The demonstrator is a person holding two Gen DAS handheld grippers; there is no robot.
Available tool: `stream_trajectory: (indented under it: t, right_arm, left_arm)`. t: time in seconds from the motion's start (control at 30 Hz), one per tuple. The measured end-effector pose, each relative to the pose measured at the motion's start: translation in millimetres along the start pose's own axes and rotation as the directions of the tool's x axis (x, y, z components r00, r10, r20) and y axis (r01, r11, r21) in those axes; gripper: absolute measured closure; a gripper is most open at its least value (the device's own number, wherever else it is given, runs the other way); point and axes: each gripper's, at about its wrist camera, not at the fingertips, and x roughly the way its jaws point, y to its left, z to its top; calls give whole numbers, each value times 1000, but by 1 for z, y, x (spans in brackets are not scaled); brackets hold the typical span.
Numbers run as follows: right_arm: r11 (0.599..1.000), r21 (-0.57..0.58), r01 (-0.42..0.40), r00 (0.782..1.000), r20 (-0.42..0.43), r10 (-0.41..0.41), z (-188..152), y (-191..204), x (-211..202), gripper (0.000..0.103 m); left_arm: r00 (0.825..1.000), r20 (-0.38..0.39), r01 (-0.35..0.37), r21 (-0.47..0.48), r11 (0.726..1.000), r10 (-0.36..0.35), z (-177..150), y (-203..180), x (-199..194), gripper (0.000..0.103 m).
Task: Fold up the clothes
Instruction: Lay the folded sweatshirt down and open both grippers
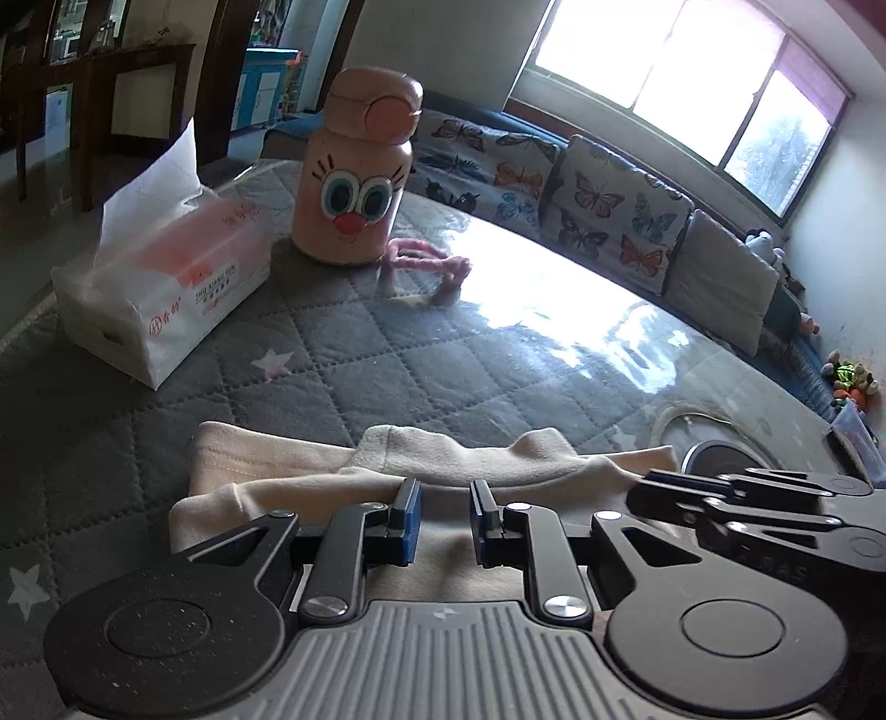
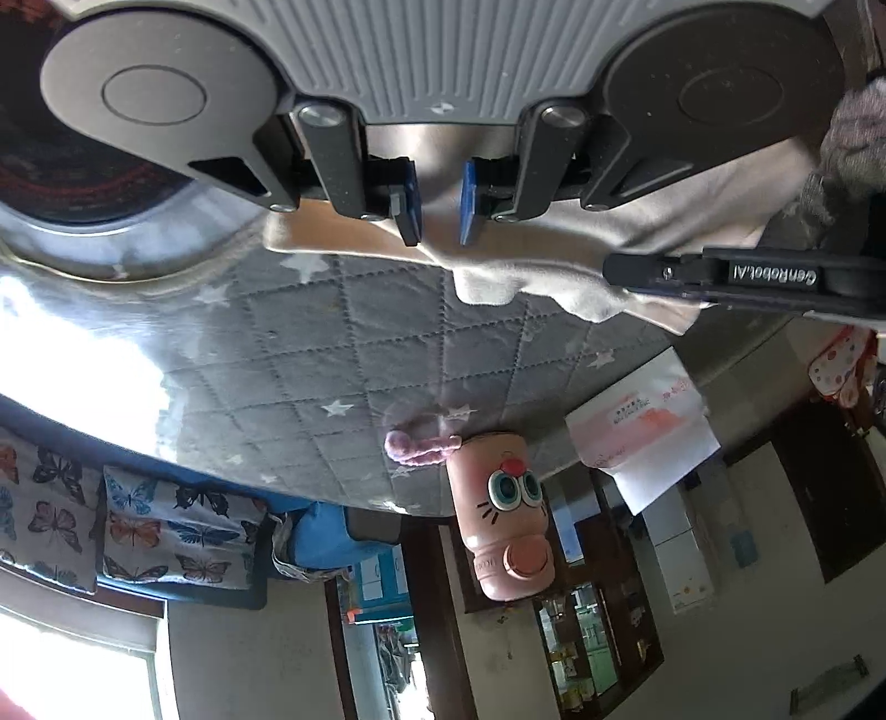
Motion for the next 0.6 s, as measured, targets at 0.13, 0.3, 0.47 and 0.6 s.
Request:
stream_trajectory:
  t: [0.13, 0.3, 0.47, 0.6]
  right_arm:
    - [999, -41, -8, 1000, -12, 8, -10, 2, -27, 89]
    - [995, -102, -16, 999, -31, 13, -30, 15, -48, 89]
    - [994, -108, 9, 999, -51, -15, -47, 16, -47, 89]
    - [995, -97, 16, 1000, -7, -17, -47, 18, -55, 89]
  left_arm:
    - [999, 6, 34, 31, 999, -34, -6, -12, -14, 81]
    - [998, -4, 70, 69, 995, -70, -22, -23, -31, 81]
    - [997, -32, 72, 86, 994, -69, -40, -24, -37, 81]
    - [998, -41, 59, 73, 996, -57, -50, -20, -39, 81]
